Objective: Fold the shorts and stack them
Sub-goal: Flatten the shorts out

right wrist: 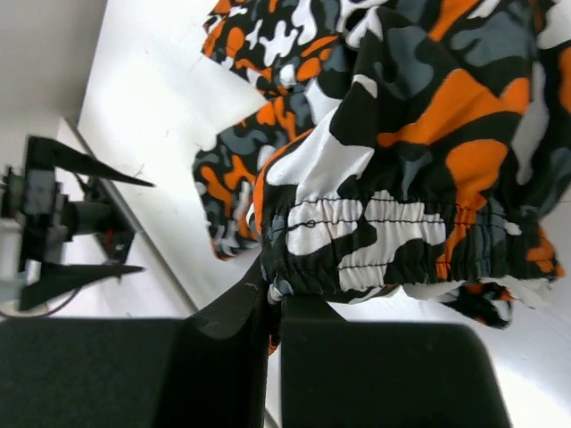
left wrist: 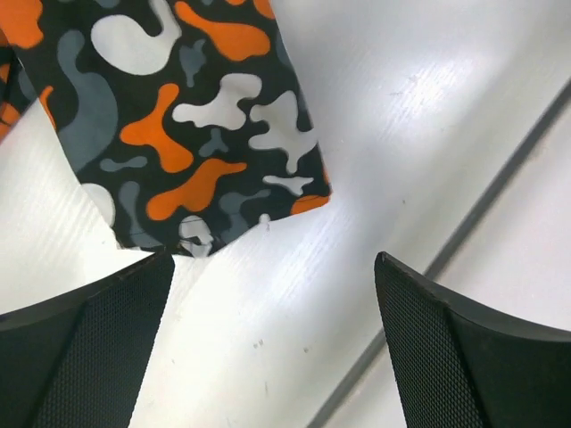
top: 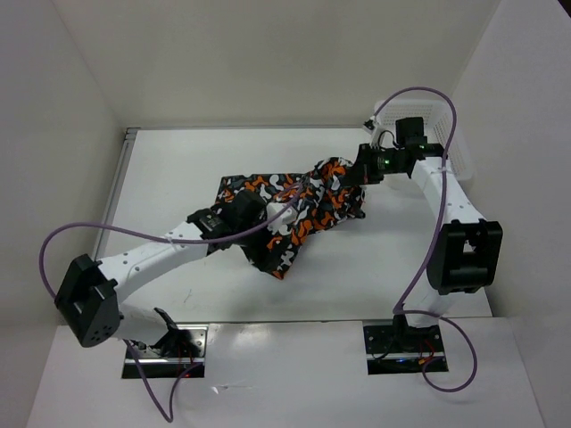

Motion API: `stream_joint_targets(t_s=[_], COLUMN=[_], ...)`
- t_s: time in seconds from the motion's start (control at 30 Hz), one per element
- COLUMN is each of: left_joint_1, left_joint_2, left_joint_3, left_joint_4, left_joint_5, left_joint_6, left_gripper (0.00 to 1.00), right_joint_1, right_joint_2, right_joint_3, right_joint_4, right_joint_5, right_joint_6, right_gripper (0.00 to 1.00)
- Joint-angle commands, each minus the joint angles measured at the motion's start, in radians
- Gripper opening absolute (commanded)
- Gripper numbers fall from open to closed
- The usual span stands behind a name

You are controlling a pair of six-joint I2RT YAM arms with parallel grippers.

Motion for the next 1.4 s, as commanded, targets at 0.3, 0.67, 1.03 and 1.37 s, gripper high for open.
stream_joint_targets(t_s=[0.3, 0.67, 1.03, 1.37], left_joint_1=[-0.163, -0.232, -0.182, 0.435], left_joint_2=[0.227, 0.443, 0.264, 0.291], left_joint_3=[-0.026, -0.119, 0.052, 0.399], left_joint_4=[0.384, 0.667, 0.264, 0.11], left_joint_5=[-0.236, -0.536, -0.423, 0.043], left_joint_6=[0.003, 0.003, 0.003, 0.003], left_gripper=[1.0, 1.0, 0.0, 0.45], right_joint_1=[0.015, 0.015, 0.015, 0.015], right_joint_2=[-0.04, -0.081, -0.132, -0.138], right_joint_3=[-0.073, -0.145, -0.202, -0.251], right_joint_4=[0.114, 0.132, 0.103, 0.072], right_joint_5=[-0.027, -0.027, -0.015, 0.065], right_joint_6=[0.054, 0.043, -0.026, -0.097], right_gripper=[0.0, 0.0, 0.0, 0.0])
